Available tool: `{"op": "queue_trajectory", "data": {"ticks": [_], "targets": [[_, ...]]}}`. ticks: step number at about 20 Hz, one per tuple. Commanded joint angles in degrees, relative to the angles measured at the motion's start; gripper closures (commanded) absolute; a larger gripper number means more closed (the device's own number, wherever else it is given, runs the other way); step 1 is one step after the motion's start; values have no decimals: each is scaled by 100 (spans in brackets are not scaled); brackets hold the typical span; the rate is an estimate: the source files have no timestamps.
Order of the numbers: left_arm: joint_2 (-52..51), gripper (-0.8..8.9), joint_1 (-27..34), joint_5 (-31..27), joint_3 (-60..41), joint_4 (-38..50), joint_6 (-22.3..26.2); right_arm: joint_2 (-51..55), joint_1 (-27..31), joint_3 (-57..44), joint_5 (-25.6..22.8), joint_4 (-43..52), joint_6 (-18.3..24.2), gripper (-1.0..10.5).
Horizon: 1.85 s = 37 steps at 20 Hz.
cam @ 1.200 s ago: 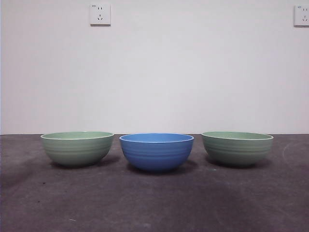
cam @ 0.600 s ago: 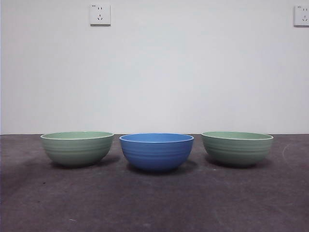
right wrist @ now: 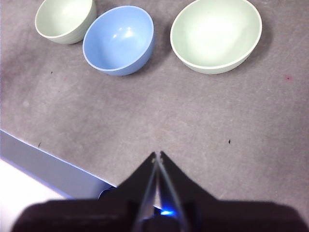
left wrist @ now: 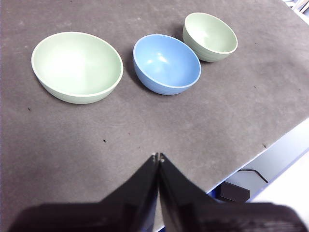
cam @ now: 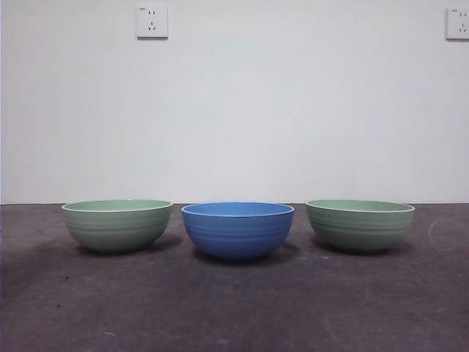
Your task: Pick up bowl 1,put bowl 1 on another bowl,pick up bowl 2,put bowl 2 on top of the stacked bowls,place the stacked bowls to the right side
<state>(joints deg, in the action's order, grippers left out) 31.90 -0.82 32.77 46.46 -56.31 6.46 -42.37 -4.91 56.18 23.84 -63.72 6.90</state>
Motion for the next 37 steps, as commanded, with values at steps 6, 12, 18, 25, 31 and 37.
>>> {"op": "queue_trajectory", "data": {"ticks": [6,12,18,25,31,37], "targets": [[15,94,4,-11,15,11,105,-4,-13,7,-13,22,-245,453],[22,94,4,-11,22,9,105,-68,-13,7,-13,22,-369,438],[22,94,4,4,57,52,101,-319,-13,9,-116,245,-568,442],[22,95,4,33,57,50,81,-1161,-13,13,-487,1091,-955,442],[22,95,4,31,57,50,81,-2288,-15,13,-761,1982,-1128,442],[22,95,4,31,57,50,81,-3357,-15,13,-933,2903,-1182,443]]}}
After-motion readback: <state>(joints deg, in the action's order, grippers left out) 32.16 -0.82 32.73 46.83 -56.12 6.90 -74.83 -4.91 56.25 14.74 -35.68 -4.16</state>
